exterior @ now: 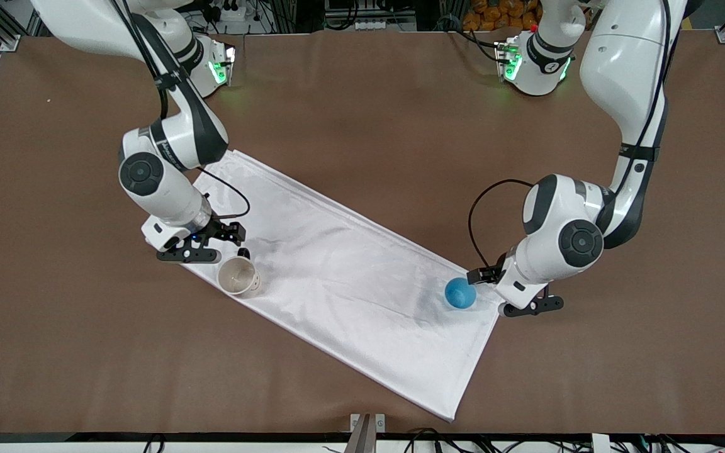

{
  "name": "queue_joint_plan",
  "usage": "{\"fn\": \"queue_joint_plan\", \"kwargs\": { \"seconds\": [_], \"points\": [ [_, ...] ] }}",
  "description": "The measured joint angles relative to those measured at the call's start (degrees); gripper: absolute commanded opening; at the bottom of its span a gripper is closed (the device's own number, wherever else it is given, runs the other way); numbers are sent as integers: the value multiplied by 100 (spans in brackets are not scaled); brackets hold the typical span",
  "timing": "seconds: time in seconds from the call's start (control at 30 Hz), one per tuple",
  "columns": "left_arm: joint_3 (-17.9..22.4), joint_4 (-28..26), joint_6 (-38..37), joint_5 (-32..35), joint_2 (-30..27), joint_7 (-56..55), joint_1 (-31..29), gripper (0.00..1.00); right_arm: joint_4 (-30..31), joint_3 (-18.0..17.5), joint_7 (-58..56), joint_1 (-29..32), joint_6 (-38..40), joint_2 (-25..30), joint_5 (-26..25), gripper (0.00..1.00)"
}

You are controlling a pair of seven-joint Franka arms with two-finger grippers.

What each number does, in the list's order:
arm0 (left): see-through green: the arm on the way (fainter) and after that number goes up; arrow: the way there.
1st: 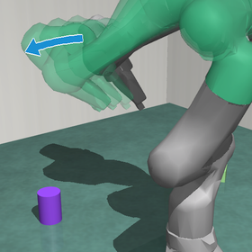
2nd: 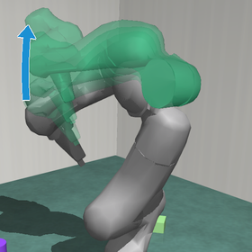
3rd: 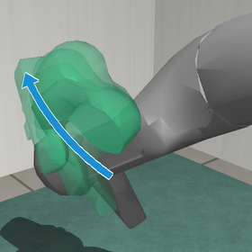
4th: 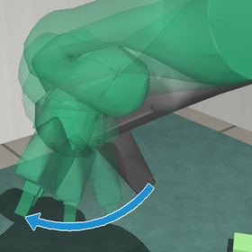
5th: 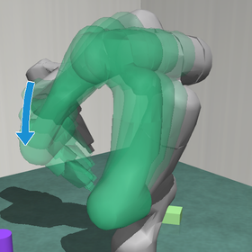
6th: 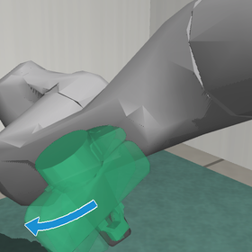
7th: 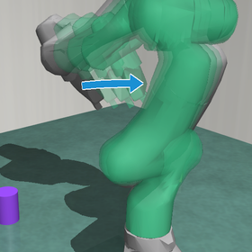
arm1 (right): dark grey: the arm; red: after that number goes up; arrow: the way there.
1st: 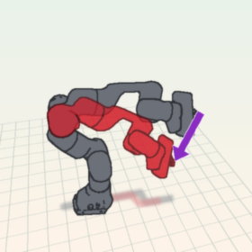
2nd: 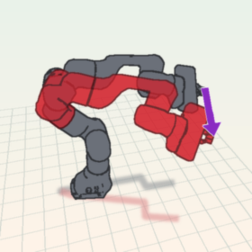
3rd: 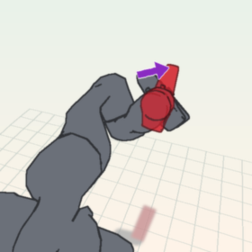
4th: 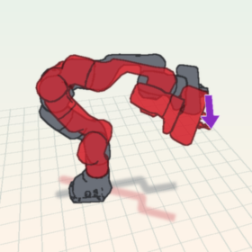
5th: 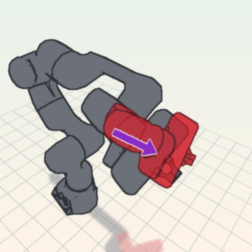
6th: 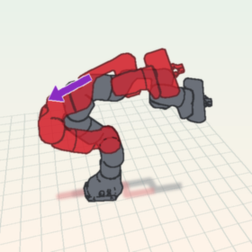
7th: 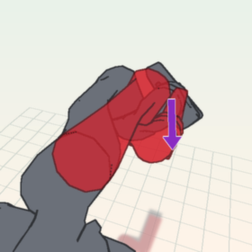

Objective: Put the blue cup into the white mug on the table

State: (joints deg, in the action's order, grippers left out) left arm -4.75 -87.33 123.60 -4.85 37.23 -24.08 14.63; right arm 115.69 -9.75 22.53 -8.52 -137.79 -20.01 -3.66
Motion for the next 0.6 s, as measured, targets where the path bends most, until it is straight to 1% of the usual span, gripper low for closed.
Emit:
{"fn": "queue_joint_plan", "kwargs": {
  "seconds": [0.37, 0.5, 0.6],
  "points": [
    [11, 16, 324, 0, 183, -7, -5, 100, -34, -2, 314, -148, -472, -430, -39, 79],
    [9, 17, 460, 0, 239, -55, -2, 100, -87, -2, 524, -212, -524, -543, -216, 67],
    [8, 18, 502, 0, 273, -99, 5, 100, -147, -3, 676, -245, -534, -623, -402, 53]
  ]
}}
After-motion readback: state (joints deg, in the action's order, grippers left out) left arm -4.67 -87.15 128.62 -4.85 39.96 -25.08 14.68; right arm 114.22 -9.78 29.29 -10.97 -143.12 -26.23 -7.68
